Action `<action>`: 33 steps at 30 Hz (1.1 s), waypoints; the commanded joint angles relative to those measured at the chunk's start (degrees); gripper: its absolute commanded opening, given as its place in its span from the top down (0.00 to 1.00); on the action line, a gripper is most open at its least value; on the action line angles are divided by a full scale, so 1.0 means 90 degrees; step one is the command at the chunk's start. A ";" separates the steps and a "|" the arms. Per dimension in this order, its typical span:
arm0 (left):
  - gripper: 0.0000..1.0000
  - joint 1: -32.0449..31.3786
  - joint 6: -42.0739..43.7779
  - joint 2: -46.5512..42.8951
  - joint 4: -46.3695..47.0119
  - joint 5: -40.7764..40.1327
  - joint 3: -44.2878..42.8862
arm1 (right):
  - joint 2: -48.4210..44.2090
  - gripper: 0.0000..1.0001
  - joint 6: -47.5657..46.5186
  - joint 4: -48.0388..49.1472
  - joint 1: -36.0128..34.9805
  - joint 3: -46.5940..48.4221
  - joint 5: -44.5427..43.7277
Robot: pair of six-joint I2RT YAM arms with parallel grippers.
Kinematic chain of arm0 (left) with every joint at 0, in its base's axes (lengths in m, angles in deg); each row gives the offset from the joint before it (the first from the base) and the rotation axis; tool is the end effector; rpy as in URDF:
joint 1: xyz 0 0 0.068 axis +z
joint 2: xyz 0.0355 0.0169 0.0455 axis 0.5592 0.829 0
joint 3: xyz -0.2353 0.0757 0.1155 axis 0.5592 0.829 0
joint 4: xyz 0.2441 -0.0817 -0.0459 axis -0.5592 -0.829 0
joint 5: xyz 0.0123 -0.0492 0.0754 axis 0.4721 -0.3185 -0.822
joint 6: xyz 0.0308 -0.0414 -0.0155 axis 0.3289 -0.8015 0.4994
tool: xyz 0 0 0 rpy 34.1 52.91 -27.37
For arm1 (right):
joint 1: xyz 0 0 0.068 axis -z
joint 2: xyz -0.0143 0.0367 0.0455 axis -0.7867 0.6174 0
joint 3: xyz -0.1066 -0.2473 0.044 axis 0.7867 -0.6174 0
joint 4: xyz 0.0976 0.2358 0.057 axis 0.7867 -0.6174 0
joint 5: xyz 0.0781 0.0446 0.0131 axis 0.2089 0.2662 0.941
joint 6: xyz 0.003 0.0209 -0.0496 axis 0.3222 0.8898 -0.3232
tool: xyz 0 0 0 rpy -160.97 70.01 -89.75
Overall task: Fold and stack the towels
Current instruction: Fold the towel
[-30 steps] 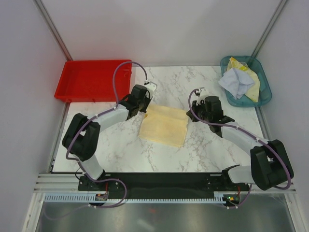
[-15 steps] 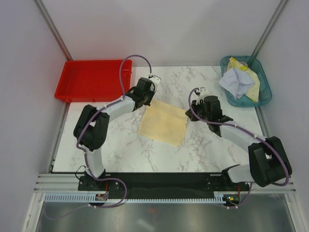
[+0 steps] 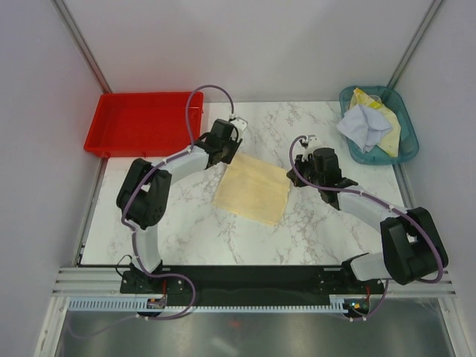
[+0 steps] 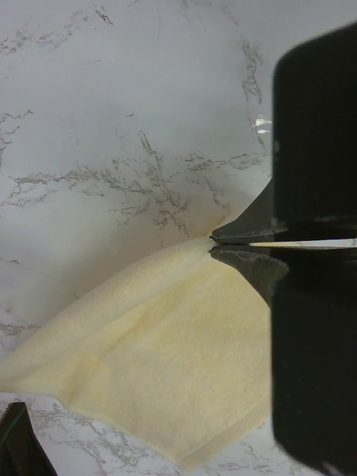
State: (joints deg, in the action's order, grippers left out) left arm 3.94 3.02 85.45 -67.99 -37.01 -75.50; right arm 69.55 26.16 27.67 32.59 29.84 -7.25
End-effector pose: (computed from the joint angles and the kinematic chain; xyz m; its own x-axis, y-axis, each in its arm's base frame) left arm 0.3766 -0.2122 0.1965 -0.5343 0.4599 -0.7093 0.4794 0.8559 0.1939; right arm 0.2702 0.1011 0.2022 -0.5911 0.0336 -0.8059 -0.3369 0.8975 0.2845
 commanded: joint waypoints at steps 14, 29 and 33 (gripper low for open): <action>0.68 0.0274 -0.1954 -0.0327 -0.0675 0.1742 -0.0063 | 0.0358 1.00 0.0033 0.0216 0.0053 0.0024 -0.0384; 0.64 0.0430 -0.2482 0.0552 -0.0997 0.0561 -0.0335 | 0.0592 1.00 0.0160 0.0265 0.0229 0.0102 -0.0061; 0.54 0.0430 -0.2433 0.0309 -0.1037 0.0667 -0.0600 | 0.0660 1.00 0.0141 0.0207 0.0229 0.0161 0.0114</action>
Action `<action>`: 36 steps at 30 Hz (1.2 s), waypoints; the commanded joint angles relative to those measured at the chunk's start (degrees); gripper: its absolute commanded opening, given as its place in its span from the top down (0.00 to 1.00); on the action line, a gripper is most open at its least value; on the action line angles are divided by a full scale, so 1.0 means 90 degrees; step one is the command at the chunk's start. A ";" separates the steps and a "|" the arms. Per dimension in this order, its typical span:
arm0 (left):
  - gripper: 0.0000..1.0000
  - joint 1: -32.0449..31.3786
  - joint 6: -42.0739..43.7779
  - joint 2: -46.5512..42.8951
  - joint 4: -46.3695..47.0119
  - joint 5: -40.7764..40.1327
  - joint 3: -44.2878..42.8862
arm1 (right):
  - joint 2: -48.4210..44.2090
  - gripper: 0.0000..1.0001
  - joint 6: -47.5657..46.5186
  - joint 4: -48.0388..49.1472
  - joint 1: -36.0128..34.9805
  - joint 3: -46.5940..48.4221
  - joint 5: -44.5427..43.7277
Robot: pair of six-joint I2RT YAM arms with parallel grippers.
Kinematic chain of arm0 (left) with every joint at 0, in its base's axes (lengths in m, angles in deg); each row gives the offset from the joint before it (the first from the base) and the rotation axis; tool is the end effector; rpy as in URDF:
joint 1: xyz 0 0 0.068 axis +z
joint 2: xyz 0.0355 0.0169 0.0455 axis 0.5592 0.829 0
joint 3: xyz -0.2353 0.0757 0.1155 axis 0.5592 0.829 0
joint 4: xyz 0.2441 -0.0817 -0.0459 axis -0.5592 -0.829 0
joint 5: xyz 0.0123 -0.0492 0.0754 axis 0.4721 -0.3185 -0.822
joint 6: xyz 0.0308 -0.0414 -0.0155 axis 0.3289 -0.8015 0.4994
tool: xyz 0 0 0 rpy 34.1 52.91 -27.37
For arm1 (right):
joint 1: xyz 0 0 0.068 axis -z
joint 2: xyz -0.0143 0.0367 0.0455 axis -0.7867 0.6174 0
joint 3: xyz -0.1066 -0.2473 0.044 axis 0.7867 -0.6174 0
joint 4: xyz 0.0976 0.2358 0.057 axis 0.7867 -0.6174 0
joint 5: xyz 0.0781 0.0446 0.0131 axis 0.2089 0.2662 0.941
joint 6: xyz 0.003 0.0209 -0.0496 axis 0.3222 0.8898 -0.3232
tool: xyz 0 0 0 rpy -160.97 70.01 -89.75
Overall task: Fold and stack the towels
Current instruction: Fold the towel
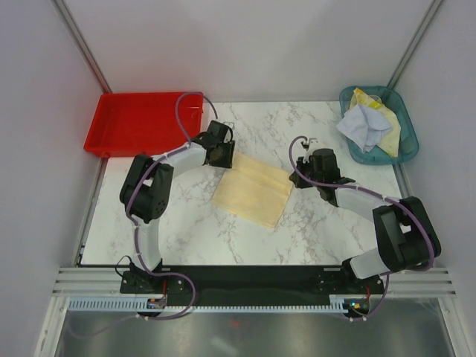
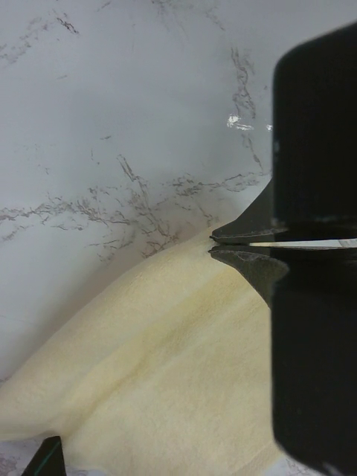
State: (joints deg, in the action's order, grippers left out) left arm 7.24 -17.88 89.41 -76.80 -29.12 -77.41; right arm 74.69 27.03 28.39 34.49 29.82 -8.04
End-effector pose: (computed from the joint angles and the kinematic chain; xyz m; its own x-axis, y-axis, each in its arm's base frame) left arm 0.3843 -0.1937 0.1669 -0.8066 0.1486 -0.5720 0.2679 0.9547 -0.1298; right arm 0.2809 0.0939 0.1788 -0.6495 0.0503 -0.7587 -0.2665 0.9195 0.2891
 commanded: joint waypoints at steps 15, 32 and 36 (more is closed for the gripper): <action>0.42 0.0083 -0.1686 0.0551 -0.1220 0.0299 -0.2371 | 0.0285 1.00 0.0093 0.0138 0.0018 0.0123 0.0078; 0.44 0.0776 0.1324 0.1685 -0.0908 0.2408 -0.2958 | 0.1867 0.96 -0.0112 -0.0089 0.0584 0.1286 0.0924; 0.44 0.0796 0.1470 0.1822 -0.0937 0.2408 -0.2987 | 0.2004 0.95 -0.0142 -0.0127 0.0594 0.1423 0.0944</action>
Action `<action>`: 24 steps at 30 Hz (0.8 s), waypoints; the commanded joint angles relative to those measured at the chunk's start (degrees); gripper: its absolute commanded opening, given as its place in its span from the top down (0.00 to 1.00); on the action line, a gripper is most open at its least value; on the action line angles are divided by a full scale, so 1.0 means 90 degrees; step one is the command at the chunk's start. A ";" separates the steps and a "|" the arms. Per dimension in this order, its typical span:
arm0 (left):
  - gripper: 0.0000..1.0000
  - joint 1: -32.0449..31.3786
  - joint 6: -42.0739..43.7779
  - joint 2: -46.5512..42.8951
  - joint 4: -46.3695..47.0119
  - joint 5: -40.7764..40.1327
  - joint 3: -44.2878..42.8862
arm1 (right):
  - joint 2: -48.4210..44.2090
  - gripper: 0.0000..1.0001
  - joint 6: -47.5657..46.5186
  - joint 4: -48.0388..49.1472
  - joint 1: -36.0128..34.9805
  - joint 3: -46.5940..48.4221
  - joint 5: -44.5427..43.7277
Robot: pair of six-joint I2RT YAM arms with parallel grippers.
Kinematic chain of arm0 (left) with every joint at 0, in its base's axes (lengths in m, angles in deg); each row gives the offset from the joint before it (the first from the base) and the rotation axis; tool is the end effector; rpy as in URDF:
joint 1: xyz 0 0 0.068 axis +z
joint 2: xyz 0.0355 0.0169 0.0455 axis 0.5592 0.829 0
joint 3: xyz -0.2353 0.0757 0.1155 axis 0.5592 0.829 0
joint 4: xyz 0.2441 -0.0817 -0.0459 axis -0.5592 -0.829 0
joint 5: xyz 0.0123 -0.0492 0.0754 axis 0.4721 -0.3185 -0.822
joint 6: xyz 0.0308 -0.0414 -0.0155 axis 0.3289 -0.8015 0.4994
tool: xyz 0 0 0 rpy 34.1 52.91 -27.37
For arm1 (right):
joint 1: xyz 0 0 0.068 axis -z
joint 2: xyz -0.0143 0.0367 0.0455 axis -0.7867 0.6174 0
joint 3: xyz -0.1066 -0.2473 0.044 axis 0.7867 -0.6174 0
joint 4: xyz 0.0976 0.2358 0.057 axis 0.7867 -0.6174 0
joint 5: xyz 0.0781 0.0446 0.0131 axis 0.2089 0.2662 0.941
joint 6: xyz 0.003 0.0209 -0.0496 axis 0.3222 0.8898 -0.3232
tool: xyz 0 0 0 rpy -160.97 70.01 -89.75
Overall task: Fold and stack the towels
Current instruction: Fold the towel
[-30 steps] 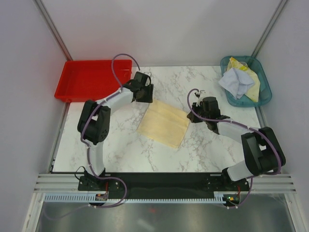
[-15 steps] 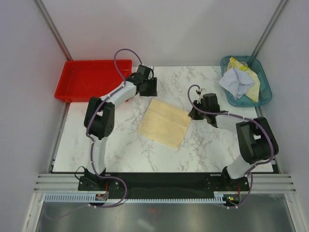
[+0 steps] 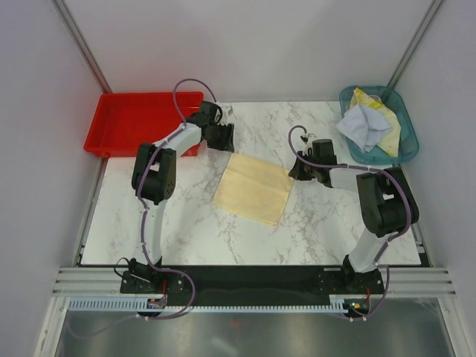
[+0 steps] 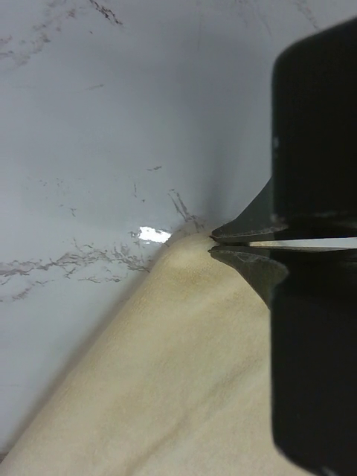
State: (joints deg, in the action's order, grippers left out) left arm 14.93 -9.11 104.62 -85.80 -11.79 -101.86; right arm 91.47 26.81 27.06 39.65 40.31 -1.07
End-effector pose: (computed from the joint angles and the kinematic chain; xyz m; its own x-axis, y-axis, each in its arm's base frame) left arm 0.4700 -0.1736 0.1691 -0.7984 0.1956 -0.5694 0.4129 0.8663 -0.2813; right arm 0.3372 0.0832 0.1420 -0.7537 0.0740 -0.6530 -0.2239 0.9053 0.3610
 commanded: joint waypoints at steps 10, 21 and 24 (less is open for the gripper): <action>0.50 0.0019 0.0956 0.0620 -0.0258 0.1625 -0.0699 | 0.0246 0.95 -0.0157 -0.0067 0.0031 0.0384 0.0316; 0.48 0.0048 0.1082 0.0474 -0.0571 0.1127 -0.0592 | 0.0305 0.94 -0.0176 -0.0116 0.0050 0.0443 0.0394; 0.48 0.0068 0.1131 0.0405 -0.0591 0.1020 -0.0514 | 0.0314 0.94 -0.0176 -0.0116 0.0040 0.0443 0.0423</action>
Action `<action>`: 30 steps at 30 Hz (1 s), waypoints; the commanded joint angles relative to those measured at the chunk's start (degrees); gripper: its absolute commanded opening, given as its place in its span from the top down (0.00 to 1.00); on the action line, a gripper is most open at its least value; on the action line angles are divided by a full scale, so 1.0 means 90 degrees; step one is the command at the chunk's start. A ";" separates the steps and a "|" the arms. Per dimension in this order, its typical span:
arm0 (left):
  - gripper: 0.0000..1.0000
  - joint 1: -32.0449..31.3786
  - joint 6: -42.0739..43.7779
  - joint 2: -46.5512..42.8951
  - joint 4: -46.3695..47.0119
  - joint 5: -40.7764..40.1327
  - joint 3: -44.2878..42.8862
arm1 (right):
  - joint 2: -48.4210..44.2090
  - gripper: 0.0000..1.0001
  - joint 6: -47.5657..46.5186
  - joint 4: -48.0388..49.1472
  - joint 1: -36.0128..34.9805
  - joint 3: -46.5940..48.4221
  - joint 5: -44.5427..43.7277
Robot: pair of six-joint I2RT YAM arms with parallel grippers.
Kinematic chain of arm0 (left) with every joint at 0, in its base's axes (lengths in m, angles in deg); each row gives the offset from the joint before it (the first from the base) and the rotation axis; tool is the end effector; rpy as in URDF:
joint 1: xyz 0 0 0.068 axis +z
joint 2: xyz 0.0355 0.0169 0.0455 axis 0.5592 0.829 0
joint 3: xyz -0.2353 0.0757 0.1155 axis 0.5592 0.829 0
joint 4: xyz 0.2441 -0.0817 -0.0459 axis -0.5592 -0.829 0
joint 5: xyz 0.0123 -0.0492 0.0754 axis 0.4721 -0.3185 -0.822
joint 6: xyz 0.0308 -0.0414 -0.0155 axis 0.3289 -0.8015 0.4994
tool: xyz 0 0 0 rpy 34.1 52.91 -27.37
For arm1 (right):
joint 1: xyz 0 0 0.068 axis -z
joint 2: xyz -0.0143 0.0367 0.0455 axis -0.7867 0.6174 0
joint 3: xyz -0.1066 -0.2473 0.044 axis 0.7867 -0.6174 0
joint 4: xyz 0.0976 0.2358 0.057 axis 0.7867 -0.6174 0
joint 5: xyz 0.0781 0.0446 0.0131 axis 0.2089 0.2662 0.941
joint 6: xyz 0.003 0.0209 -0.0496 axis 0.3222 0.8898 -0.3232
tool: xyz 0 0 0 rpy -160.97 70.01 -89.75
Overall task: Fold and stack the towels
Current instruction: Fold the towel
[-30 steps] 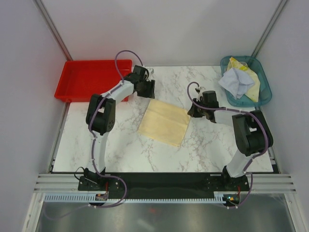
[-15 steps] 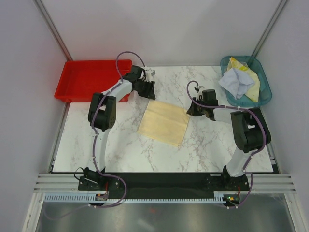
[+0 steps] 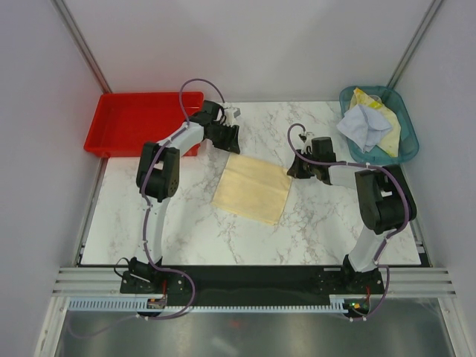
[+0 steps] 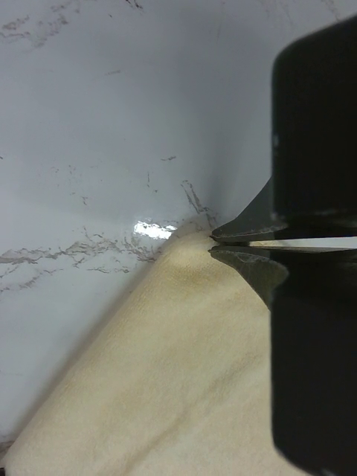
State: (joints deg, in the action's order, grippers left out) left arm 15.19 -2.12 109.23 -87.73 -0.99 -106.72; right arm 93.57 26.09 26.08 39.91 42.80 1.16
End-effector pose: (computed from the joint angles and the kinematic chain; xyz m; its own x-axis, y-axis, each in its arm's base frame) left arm 0.4800 -0.1811 0.1560 -0.7569 0.2976 -0.5818 0.5674 0.7409 -0.3593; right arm 0.3466 0.0849 0.1408 -0.7625 0.0608 -0.6441 -0.2486 0.8916 0.3785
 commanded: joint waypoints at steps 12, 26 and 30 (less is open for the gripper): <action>0.50 0.0166 0.0774 -0.0332 -0.0689 -0.0317 0.0211 | 0.0179 0.94 -0.0096 -0.0017 0.0021 0.0244 0.0234; 0.97 0.0176 0.0803 -0.0293 -0.0875 -0.0054 0.0104 | 0.0306 0.97 -0.0135 -0.0007 0.0021 0.0409 0.0302; 0.98 0.0176 0.0356 -0.0448 -0.0904 0.0308 -0.0238 | 0.0258 1.00 -0.0310 -0.0542 0.0031 0.1150 0.0215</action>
State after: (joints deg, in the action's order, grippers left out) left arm 16.55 2.67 108.03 -93.89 -1.39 -105.93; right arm 96.08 25.35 23.21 40.11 47.26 3.04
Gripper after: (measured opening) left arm 0.033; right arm 0.010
